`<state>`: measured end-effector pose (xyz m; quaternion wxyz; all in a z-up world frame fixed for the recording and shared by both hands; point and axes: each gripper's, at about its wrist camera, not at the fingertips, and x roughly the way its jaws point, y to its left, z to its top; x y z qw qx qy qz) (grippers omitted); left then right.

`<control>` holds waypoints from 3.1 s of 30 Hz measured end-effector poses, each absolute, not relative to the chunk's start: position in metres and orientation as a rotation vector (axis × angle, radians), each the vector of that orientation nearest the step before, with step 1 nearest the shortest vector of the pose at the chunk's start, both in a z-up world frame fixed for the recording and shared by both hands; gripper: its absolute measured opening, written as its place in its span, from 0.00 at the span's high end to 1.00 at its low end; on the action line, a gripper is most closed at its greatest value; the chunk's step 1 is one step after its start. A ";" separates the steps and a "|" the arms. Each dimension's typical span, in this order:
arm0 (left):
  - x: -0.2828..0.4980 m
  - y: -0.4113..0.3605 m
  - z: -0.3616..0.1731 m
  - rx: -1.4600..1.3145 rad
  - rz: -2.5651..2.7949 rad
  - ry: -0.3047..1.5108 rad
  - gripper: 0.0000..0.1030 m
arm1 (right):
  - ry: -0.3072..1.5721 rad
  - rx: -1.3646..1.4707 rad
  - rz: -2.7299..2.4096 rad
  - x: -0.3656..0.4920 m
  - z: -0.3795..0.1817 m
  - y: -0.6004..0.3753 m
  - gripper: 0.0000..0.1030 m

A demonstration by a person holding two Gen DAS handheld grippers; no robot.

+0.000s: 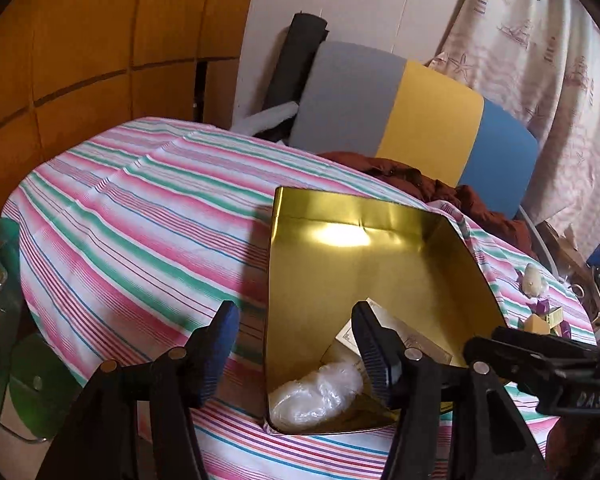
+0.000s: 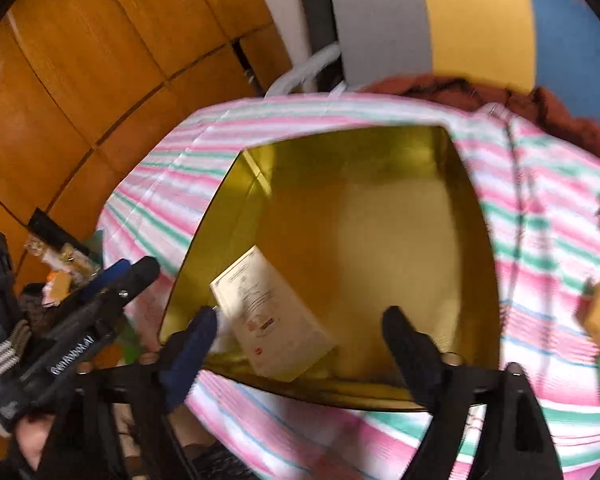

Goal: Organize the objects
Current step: 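Carry bag and tea box into the gold tray and open both grippers, then withdraw both grippers from the tray back toward the pile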

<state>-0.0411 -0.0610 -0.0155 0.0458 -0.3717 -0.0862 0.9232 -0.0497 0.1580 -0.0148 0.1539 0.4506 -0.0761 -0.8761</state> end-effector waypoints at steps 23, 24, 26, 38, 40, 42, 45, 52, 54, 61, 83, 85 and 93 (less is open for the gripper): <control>-0.023 -0.009 0.004 -1.019 2.800 -0.001 0.42 | -0.163 0.952 -2.772 -0.003 0.009 0.184 0.00; -0.022 -0.006 0.005 -1.015 2.799 0.013 0.42 | -0.194 0.960 -2.768 -0.002 0.009 0.187 0.00; -0.020 0.000 0.006 -1.002 2.794 0.046 0.42 | -0.228 0.981 -2.762 -0.002 0.006 0.193 0.00; -0.017 0.029 0.006 -0.981 2.714 0.109 0.42 | -0.344 1.077 -2.809 0.005 -0.002 0.235 0.00; -0.016 0.033 0.008 -0.966 2.696 0.117 0.42 | -0.375 1.092 -2.816 0.006 -0.003 0.244 0.00; -0.015 0.038 0.009 -0.956 2.669 0.119 0.42 | -0.398 1.109 -2.830 0.008 -0.003 0.253 0.00; -0.015 0.047 0.008 -0.948 2.625 0.124 0.42 | -0.434 1.130 -2.853 0.012 -0.004 0.268 0.00; -0.011 0.068 0.009 -0.937 2.530 0.136 0.42 | -0.583 1.204 -2.879 0.024 -0.010 0.314 0.00; -0.010 0.077 0.009 -0.936 2.499 0.144 0.42 | -0.628 1.223 -2.892 0.028 -0.011 0.331 0.00; -0.004 0.111 0.009 -0.915 2.387 0.198 0.42 | -0.862 1.217 -3.000 0.059 -0.002 0.405 0.00; 0.011 0.244 -0.006 -0.901 2.032 0.319 0.42 | -1.581 1.033 -3.167 0.134 -0.014 0.561 0.00; 0.010 0.264 -0.008 -0.888 1.985 0.323 0.42 | -1.594 1.002 -3.148 0.136 -0.015 0.562 0.00; 0.018 0.350 -0.018 -0.855 1.838 0.405 0.42 | -1.724 0.855 -3.073 0.147 -0.022 0.571 0.00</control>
